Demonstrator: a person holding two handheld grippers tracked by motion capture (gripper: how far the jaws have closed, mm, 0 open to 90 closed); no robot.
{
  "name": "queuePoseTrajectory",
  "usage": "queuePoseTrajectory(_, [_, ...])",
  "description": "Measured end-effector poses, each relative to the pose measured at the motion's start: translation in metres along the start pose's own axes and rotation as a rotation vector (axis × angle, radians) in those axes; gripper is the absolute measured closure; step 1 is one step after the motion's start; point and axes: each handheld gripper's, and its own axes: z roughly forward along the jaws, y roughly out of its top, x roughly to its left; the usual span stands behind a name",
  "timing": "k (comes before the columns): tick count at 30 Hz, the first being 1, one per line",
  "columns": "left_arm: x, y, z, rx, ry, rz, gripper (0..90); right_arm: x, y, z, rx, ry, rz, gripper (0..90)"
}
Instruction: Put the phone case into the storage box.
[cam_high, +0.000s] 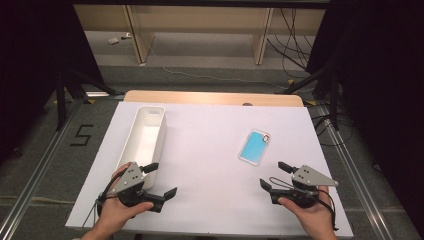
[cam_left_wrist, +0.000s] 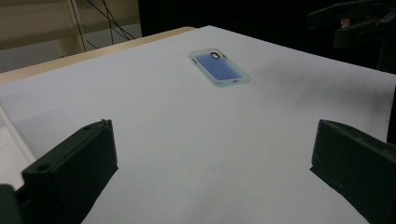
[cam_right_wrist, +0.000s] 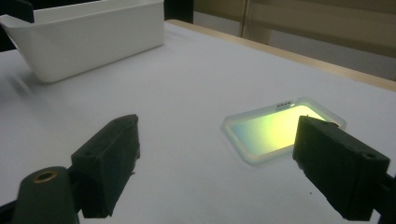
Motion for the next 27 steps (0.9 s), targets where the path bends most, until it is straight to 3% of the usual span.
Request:
queuePoseTrajectory(7, [0.001,0.0,-0.001,-0.004,-0.002,0.002,0.0,-0.002,0.001,-0.001,0.008,-0.01,-0.001,16.0])
queuePoseTrajectory(8, [0.001,0.0,-0.001,-0.004,-0.002,0.002,0.0,-0.003,0.001,-0.003,0.033,-0.009,-0.004,16.1])
queuePoseTrajectory(15, [-0.001,-0.001,-0.003,-0.007,0.0,-0.001,0.0,-0.002,0.002,-0.002,-0.004,-0.005,-0.01,16.5])
queuePoseTrajectory(17, [-0.002,-0.001,-0.004,-0.011,-0.003,-0.009,0.0,-0.004,0.003,-0.002,0.015,-0.02,-0.035,16.8])
queuePoseTrajectory(20, [-0.004,-0.001,-0.005,-0.006,-0.003,0.007,0.0,-0.008,0.004,0.001,-0.021,-0.034,-0.06,17.7])
queuePoseTrajectory(21, [-0.003,0.0,-0.005,-0.006,-0.006,0.024,0.0,-0.007,0.004,0.0,-0.004,-0.031,-0.031,17.7])
queuePoseTrajectory(22, [-0.004,0.0,-0.005,-0.006,-0.001,0.008,0.0,-0.009,0.005,0.001,-0.012,-0.044,-0.057,17.9])
queuePoseTrajectory(26, [-0.003,0.0,-0.005,0.0,-0.004,0.026,0.0,-0.013,0.007,0.001,0.006,-0.053,-0.04,18.4])
queuePoseTrajectory(27, [-0.004,-0.001,-0.004,-0.003,-0.002,0.008,0.0,-0.017,0.009,0.002,-0.004,-0.059,-0.045,18.5])
